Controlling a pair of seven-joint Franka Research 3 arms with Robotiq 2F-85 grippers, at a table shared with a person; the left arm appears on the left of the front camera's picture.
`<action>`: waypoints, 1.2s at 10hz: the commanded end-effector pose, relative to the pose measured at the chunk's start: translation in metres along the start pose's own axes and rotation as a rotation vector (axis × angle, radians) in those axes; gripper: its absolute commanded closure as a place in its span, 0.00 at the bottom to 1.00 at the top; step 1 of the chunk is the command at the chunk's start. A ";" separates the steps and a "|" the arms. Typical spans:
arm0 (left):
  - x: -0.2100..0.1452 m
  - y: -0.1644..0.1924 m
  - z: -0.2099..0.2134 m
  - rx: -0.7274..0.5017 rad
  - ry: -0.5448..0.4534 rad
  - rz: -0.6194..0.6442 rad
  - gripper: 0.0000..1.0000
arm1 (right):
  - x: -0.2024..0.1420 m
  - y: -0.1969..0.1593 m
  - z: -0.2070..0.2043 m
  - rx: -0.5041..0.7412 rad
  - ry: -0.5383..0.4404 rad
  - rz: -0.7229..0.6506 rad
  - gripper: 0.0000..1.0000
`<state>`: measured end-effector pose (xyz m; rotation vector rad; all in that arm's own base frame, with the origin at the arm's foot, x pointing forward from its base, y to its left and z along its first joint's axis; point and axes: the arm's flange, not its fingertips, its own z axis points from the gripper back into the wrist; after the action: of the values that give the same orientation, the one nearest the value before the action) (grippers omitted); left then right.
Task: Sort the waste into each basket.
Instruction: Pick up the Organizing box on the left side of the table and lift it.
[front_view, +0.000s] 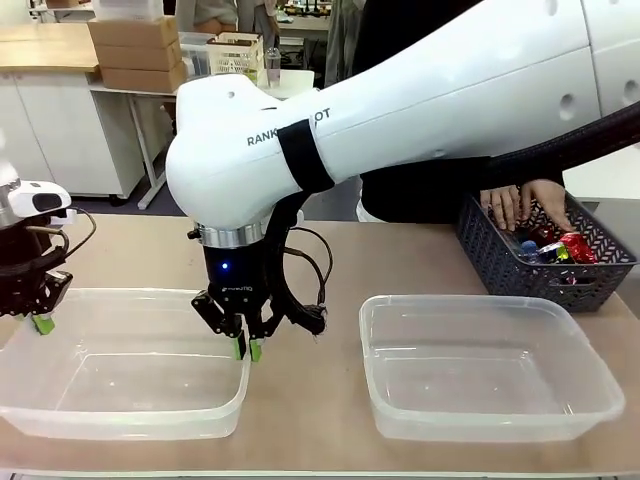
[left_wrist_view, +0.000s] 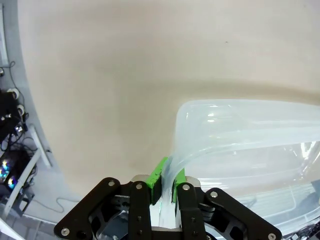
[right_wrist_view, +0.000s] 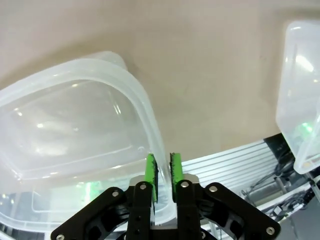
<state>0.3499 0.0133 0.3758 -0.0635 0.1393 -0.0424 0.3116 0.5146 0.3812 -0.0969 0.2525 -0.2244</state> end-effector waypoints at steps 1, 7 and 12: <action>-0.126 -0.013 -0.103 -0.004 -0.034 0.039 1.00 | -0.001 -0.002 -0.005 0.031 -0.026 -0.012 1.00; -0.126 -0.002 -0.077 -0.026 0.010 0.100 1.00 | 0.007 -0.015 0.002 0.071 -0.010 0.000 1.00; -0.100 -0.059 0.088 -0.073 -0.122 -0.002 1.00 | -0.017 -0.121 0.092 0.107 -0.083 0.082 1.00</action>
<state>0.2813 -0.0238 0.4837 -0.1252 0.0221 -0.0492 0.2999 0.4453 0.4834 0.0192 0.1552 -0.1473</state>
